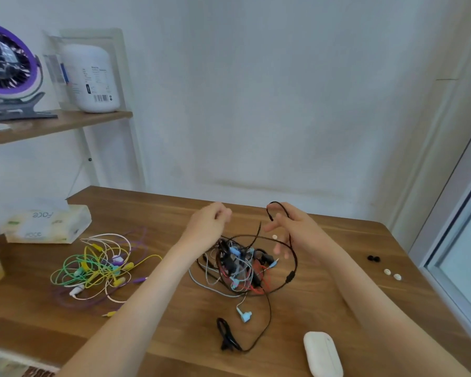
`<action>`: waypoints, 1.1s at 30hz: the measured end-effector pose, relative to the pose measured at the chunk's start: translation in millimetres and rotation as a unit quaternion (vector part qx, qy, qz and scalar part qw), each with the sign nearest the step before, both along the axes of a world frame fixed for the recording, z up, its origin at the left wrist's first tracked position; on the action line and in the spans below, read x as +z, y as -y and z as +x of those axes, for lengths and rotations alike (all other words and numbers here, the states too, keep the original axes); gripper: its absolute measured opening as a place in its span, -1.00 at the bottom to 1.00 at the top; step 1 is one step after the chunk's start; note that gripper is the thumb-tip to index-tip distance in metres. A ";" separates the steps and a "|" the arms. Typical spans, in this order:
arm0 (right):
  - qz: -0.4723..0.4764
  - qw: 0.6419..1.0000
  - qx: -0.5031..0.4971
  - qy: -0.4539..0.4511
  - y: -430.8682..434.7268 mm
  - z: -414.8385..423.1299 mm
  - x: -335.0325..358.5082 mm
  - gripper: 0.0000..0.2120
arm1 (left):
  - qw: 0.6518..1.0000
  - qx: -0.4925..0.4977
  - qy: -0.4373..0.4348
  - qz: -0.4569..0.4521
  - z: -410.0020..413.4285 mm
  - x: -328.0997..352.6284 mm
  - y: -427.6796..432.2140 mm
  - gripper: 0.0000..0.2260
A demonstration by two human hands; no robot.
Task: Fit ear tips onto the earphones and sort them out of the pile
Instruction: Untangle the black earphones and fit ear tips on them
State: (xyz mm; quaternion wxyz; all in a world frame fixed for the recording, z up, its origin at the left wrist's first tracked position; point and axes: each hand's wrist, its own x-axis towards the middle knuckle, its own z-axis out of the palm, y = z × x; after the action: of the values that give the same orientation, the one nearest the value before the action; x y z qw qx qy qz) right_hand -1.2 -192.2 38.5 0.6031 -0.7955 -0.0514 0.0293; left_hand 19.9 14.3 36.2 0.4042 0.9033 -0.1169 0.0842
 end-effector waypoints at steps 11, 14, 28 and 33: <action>-0.155 0.977 0.123 0.077 -14.7 -12.7 28.1 -0.70 | 0.972 -0.199 -0.122 -0.019 -9.2 2.9 5.1 -0.27; -0.177 0.968 0.094 0.153 -18.6 -12.3 39.6 -0.65 | 0.950 -0.263 -0.156 -0.060 -10.9 2.3 6.5 -0.30; 0.162 0.951 0.051 0.258 -29.5 -3.0 69.2 -0.42 | 0.975 -0.172 -0.020 -0.136 -15.7 43.6 29.4 -0.76; -0.012 0.983 0.169 0.075 -37.3 -0.6 18.2 -0.44 | 0.950 -0.132 0.040 -0.279 -18.4 58.2 31.0 -0.71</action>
State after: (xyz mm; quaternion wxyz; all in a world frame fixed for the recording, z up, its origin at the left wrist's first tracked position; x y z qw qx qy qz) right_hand -1.8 -154.9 56.7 0.5745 -0.7822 -0.2302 0.0713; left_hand 1.5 -16.7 94.3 0.6427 0.7266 -0.2233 0.0951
